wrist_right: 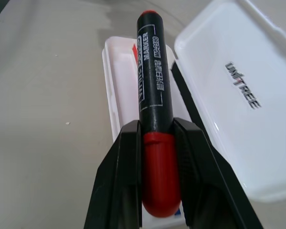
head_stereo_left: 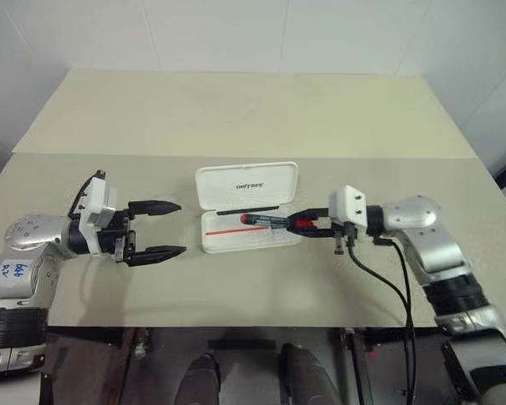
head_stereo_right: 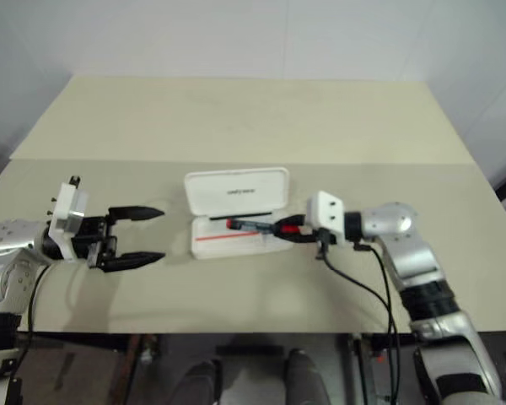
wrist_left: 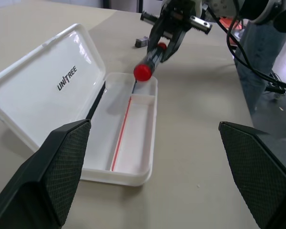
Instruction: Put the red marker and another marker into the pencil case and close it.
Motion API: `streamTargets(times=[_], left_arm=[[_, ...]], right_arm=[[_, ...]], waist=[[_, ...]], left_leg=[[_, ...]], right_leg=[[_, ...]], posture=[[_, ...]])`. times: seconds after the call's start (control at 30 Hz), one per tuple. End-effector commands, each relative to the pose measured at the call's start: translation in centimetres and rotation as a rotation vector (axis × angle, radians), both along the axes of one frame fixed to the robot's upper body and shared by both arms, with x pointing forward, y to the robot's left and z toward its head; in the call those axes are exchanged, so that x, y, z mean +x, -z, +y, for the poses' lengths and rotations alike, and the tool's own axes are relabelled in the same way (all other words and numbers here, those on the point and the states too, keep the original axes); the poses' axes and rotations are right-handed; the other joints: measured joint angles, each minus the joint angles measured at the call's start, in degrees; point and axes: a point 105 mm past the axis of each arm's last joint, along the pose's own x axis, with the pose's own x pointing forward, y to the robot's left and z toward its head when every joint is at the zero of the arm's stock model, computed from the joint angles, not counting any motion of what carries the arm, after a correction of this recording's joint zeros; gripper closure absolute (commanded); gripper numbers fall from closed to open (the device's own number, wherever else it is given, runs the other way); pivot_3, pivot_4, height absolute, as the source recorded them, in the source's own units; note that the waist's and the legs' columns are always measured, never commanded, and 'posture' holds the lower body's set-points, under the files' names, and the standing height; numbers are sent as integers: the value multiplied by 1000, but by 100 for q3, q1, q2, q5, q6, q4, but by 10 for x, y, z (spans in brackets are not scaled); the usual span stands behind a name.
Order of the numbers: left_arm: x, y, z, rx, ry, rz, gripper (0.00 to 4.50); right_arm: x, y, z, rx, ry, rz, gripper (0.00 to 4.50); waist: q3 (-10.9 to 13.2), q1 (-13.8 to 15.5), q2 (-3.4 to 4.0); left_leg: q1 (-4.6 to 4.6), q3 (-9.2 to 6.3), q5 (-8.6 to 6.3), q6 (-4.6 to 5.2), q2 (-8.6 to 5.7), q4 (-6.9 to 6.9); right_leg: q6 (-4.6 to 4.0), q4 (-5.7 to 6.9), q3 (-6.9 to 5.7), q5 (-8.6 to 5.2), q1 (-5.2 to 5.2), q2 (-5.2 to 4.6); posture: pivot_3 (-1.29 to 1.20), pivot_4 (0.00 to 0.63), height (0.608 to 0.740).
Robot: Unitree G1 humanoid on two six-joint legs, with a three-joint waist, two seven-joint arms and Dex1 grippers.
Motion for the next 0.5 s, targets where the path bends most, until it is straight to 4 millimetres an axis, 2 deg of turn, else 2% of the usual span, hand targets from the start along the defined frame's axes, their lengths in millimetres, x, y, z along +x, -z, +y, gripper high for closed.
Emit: streamTargets(times=[0.03, 0.17, 0.5], left_arm=[[-5, -9, -2, -15, -15, -57, 0], [-9, -9, -4, -26, -25, -53, 0], [-12, -7, -9, -36, -35, -57, 0]], right_arm=[[14, -5, 11, -9, -19, -45, 3916], [27, -2, 21, -32, -34, -49, 3916], [39, 8, 37, -105, -74, -70, 3916]], waist=[[1, -25, 1], [1, -35, 2], [2, -39, 3]], left_leg=[[1, 2, 1, -1, 0, -4], [3, 1, 3, -5, 2, -18], [5, 1, 4, -7, 1, -17]], right_leg=[[-1, 4, 0, -1, -4, 0], [-6, 12, 0, -5, -11, 1], [-6, 16, 0, -6, -10, 1]], posture=[[0, 150, 740], [0, 150, 740], [0, 150, 740]])
